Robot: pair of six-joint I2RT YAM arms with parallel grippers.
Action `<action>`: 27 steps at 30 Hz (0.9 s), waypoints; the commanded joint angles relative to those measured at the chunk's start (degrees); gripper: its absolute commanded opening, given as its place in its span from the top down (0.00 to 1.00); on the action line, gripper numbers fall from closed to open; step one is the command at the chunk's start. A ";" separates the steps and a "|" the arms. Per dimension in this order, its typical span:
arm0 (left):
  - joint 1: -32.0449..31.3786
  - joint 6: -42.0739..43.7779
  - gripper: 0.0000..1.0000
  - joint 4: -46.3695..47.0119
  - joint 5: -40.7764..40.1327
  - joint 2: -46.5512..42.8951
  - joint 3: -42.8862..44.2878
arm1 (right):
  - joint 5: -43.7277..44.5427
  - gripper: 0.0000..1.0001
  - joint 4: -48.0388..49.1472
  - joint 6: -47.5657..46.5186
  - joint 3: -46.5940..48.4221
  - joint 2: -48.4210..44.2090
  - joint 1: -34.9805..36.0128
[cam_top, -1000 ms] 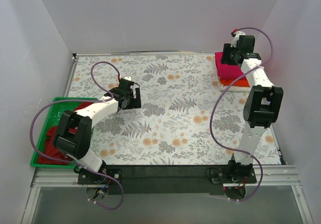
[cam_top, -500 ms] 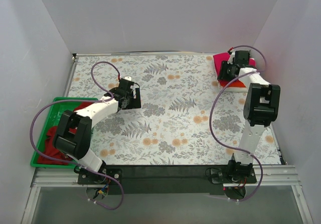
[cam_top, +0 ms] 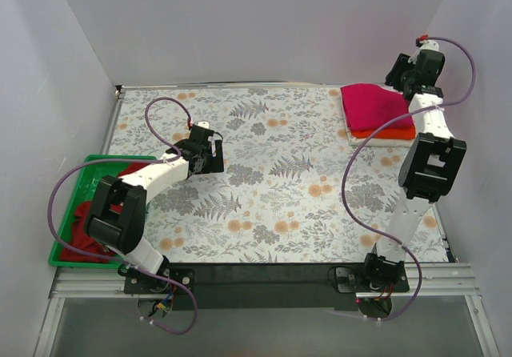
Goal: Fold and stack the t-shirts
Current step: Neatly place the folded tshirt to the corner
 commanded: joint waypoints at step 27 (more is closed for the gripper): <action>-0.99 1.86 0.24 1.66 -2.53 -1.31 0.21 | 2.88 0.48 17.42 6.50 -16.92 -0.59 -2.91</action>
